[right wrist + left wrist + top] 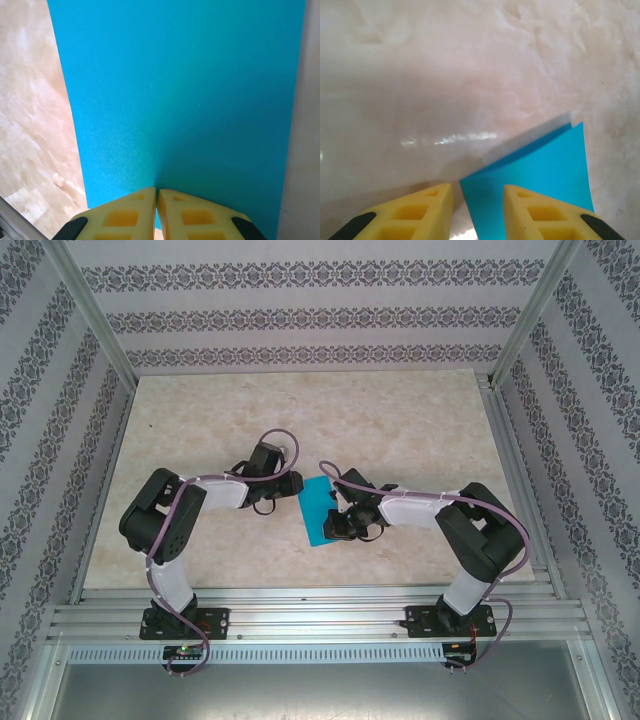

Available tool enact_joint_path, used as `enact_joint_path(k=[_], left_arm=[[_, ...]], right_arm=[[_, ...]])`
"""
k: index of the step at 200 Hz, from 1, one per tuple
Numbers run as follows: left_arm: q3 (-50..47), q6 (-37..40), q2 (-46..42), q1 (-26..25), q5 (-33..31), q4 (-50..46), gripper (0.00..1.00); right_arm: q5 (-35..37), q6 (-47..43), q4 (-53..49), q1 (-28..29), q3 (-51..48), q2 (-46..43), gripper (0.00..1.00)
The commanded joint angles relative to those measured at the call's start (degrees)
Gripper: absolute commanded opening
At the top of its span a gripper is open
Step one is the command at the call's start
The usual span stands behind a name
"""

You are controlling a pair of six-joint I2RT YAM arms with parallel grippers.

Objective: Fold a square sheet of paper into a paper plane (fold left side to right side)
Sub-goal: First fold the square sheet of paper in half at the center of the table, then fold the triangle a second time at the center of the table.

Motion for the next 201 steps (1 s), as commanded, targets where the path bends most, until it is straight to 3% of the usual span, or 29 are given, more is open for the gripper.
enact_joint_path(k=[1, 43, 82, 131, 201], left_arm=[[-0.1, 2.9, -1.9, 1.4, -1.7, -1.3, 0.33], [-6.9, 5.2, -13.7, 1.3, -0.5, -2.3, 0.35], [-13.1, 3.0, -21.4, -1.7, 5.1, -2.0, 0.36], [-16.8, -2.8, -23.3, -7.6, 5.2, 0.8, 0.37], [-18.7, -7.5, -18.4, -8.4, 5.6, 5.8, 0.38]], right_arm=[[3.7, -0.9, -5.3, 1.2, -2.1, 2.4, 0.14], [3.2, -0.7, -5.2, 0.4, 0.7, -8.1, 0.27], [2.7, -2.3, -6.0, -5.5, 0.2, -14.6, 0.38], [0.6, -7.8, -3.9, -10.3, 1.8, -8.0, 0.46], [-1.8, -15.0, 0.8, -13.5, 14.1, 5.4, 0.52]])
